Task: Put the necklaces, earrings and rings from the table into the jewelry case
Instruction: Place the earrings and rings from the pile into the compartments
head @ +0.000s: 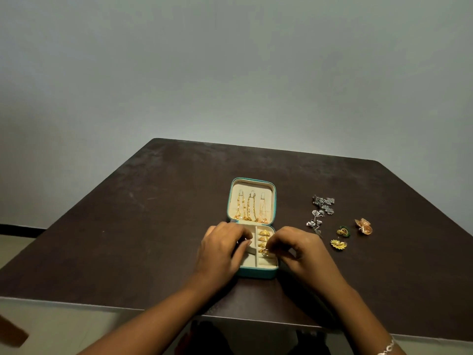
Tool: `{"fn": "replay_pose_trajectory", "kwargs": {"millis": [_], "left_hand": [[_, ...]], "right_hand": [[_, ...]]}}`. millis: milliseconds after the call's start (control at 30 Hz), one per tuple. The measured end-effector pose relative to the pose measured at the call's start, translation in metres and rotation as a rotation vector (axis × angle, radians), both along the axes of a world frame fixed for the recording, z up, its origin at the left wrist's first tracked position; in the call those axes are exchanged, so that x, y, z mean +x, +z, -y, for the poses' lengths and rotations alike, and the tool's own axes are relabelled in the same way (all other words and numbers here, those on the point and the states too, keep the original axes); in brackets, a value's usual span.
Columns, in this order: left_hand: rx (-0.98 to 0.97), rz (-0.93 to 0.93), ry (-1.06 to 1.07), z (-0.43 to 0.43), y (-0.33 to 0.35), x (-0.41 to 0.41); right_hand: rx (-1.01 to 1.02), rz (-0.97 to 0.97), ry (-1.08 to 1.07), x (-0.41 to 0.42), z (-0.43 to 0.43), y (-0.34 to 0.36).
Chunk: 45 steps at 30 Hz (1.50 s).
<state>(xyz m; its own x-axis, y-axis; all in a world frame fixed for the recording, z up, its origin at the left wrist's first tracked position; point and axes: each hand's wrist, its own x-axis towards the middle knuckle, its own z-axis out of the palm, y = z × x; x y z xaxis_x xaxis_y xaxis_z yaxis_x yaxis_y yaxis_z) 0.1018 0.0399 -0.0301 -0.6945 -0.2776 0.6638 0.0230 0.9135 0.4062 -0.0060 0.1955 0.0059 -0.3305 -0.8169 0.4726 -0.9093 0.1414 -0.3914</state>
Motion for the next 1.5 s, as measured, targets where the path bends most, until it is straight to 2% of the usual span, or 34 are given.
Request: {"fn": "replay_pose_trajectory", "kwargs": {"millis": [667, 800, 1133, 1200, 1333, 1500], "left_hand": [[0.008, 0.038, -0.004, -0.001, 0.004, 0.001], [0.005, 0.024, -0.001, -0.001, 0.003, 0.0], [0.01, 0.033, -0.007, -0.001, 0.003, 0.001], [0.011, 0.035, -0.01, -0.001, 0.004, 0.001], [0.0, 0.032, -0.008, -0.001, 0.004, 0.001], [0.02, 0.022, -0.009, -0.001, 0.003, 0.0]], "right_hand": [[0.071, -0.325, 0.027, -0.001, 0.004, 0.001], [0.083, -0.291, 0.007, -0.002, 0.005, -0.002], [0.118, -0.377, 0.058, -0.003, 0.008, 0.004], [0.122, -0.336, 0.061, -0.004, 0.006, 0.001], [-0.002, -0.139, -0.011, -0.008, -0.004, -0.002], [0.035, -0.205, -0.023, -0.009, -0.009, -0.01]]}}
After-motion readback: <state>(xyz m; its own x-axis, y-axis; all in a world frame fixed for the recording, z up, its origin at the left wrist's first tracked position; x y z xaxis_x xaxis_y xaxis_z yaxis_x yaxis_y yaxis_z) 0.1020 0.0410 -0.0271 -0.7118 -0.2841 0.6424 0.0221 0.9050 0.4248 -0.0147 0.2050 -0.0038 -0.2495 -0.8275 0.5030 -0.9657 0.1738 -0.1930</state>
